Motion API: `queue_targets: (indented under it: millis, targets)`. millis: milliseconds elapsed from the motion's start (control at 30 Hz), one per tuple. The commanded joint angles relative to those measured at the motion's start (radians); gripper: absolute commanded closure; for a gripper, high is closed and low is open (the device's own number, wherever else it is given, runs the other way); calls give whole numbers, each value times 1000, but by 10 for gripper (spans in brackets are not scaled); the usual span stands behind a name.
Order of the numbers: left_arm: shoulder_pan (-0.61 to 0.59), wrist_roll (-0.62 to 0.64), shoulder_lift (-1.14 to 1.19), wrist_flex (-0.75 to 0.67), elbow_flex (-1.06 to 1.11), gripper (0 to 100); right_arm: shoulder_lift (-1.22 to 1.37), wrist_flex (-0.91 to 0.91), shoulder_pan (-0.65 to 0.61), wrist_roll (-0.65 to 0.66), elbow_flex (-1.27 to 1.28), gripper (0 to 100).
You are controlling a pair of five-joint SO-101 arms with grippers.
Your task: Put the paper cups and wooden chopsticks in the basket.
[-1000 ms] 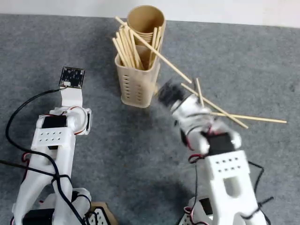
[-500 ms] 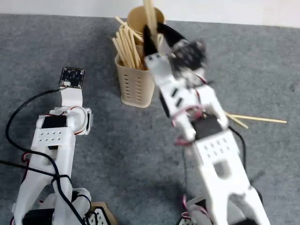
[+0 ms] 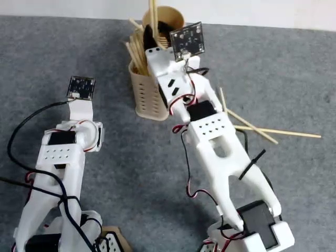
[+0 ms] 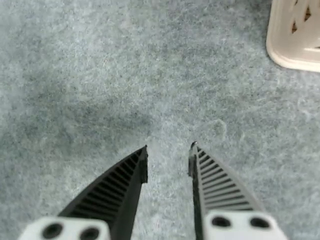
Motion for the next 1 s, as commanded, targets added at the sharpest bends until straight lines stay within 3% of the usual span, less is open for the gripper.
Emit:
queue_targets:
  millis: [0, 133, 233, 367, 500, 567, 700, 967]
  targets:
    - [-10, -8, -28, -25, -5, 835, -18, 104, 13, -9, -67, 835]
    - [-10, -8, -28, -25, -5, 835, -134, 272, 16, -3, -143, 835]
    - [-10, -8, -28, -25, -5, 835, -263, 542, 73, 2, -182, 835]
    - [-12, -8, -28, -25, -4, 835, -355, 903, 289, 229, -271, 836]
    - [-12, -8, -30, -25, -5, 835, -300, 1116, 562, 390, -263, 836]
    - [-8, -8, -30, -25, -7, 835, -234, 1162, 639, 486, -206, 836]
    - [-10, -8, -30, -25, -7, 835, -110, 1188, 602, 713, 1, 836]
    - [-10, -8, -30, -25, -2, 836, -2, 917, 478, 736, 271, 836]
